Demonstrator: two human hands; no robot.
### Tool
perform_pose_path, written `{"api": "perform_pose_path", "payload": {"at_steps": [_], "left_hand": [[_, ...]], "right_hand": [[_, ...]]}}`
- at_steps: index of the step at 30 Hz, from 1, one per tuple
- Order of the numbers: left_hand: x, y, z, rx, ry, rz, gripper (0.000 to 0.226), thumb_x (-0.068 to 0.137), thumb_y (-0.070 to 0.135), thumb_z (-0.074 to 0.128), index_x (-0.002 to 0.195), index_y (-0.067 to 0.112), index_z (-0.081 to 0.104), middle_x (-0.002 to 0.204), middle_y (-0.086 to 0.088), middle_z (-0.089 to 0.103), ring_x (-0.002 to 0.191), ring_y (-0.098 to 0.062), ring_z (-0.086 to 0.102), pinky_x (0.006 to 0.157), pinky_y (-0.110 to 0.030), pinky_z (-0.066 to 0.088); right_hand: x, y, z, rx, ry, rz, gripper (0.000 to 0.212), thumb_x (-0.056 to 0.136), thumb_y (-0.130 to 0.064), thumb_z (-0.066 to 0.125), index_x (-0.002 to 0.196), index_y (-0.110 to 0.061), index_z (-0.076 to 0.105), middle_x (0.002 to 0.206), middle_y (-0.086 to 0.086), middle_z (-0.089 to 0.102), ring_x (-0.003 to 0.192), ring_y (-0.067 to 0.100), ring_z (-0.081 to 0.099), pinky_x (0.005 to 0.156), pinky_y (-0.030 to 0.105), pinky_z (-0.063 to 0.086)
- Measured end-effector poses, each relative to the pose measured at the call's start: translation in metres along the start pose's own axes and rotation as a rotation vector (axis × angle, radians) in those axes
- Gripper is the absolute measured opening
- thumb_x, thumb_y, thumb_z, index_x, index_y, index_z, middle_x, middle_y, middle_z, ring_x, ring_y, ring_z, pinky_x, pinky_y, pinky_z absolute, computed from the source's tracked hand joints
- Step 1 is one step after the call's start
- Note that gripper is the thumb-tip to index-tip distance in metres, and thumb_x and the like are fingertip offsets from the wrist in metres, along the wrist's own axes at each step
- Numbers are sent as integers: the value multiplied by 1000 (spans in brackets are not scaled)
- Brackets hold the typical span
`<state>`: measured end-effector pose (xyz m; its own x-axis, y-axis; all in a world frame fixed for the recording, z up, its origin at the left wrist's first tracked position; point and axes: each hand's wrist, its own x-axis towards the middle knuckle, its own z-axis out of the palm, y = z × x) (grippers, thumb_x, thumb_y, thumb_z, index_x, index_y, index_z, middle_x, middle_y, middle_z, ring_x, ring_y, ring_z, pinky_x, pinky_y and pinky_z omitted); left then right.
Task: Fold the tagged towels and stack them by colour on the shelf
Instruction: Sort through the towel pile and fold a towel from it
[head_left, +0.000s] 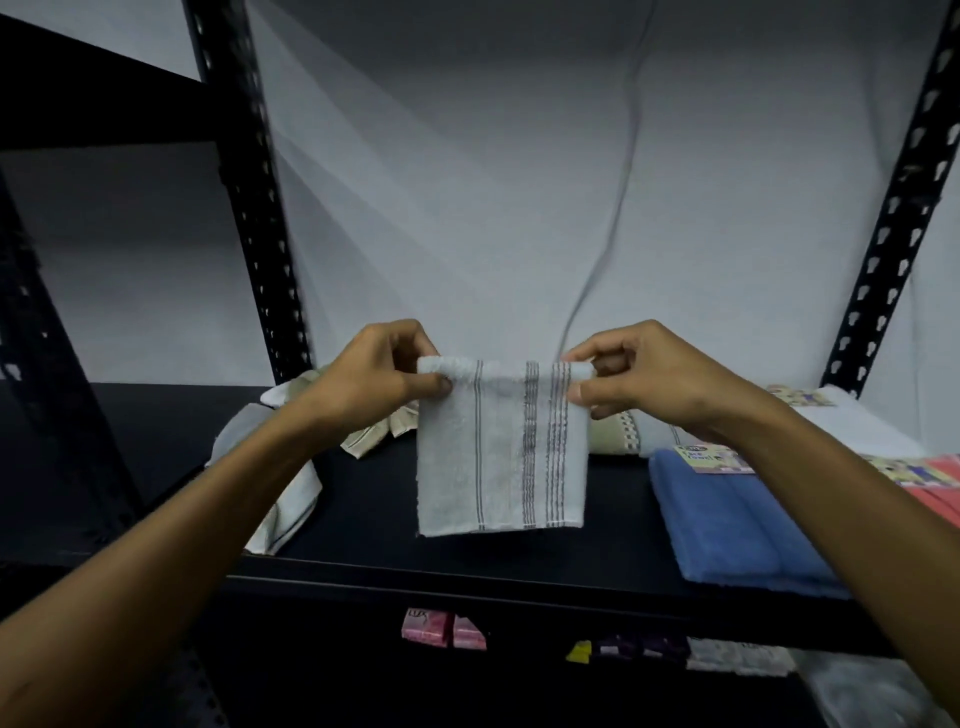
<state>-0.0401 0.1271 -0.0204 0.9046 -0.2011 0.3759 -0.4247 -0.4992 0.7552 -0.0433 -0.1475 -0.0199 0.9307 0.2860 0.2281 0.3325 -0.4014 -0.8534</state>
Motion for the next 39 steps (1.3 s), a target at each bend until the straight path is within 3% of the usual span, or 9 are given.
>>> {"api": "perform_pose_path", "payload": {"at_steps": [7,11,14,17,21,25,28,32,39], "left_hand": [[36,-38,-21,-47,-31,-52,13,90,2,66,102,6,67,88,-7,73,84,-17,70,75,-30,56],[36,-58,-22,190,231,231,19,89,7,67,108,9,72,98,1,74,93,-9,70,83,-28,56],[20,-81,-11,584,311,578,26,85,16,63,110,13,67,96,-6,73,87,-25,70,78,-37,52],[-6,-103,23,771,191,824,18,90,17,60,108,16,59,99,-8,70,94,-24,64,84,-39,46],[-41,-119,77,739,86,921,16,92,13,64,108,11,68,104,-1,71,106,-19,64,94,-42,45],[-54,-114,112,576,23,948,20,92,12,66,109,4,71,109,-5,71,107,-21,64,90,-38,49],[-57,-112,122,505,-38,925,27,90,11,67,116,5,68,120,-8,68,114,-24,62,92,-37,49],[-58,-127,111,578,23,737,44,79,18,66,122,15,61,125,-1,65,117,-21,58,95,-37,46],[-50,-145,83,651,50,185,57,81,43,68,136,37,54,126,-1,52,117,-22,46,87,-39,44]], "right_hand": [[67,-3,14,-153,-25,-11,34,83,-2,74,116,-10,69,74,4,66,72,20,66,78,36,60],[98,5,34,-354,188,-209,28,79,-3,73,104,-15,76,94,0,74,88,13,67,72,12,49],[100,29,51,-486,271,-317,28,81,-5,65,104,-19,73,102,-3,71,96,13,61,81,24,47],[89,66,64,-821,147,-302,27,82,-10,59,103,-23,68,102,-1,68,99,23,57,79,39,50],[62,107,64,-1089,-82,-384,15,73,-9,65,85,-18,63,85,2,66,88,30,58,67,39,50],[39,125,47,-1298,-125,-607,38,46,-5,80,74,-16,57,70,1,60,64,27,57,49,32,47],[25,125,37,-1349,-186,-591,39,46,-9,82,75,-18,57,69,1,59,62,27,58,46,31,45],[6,121,29,-1315,-294,-354,13,82,-21,58,91,-21,48,94,-3,57,88,22,57,59,32,35],[-8,123,37,-1069,-384,-241,20,82,-21,53,79,-27,34,72,-12,35,77,21,51,70,41,43]]}}
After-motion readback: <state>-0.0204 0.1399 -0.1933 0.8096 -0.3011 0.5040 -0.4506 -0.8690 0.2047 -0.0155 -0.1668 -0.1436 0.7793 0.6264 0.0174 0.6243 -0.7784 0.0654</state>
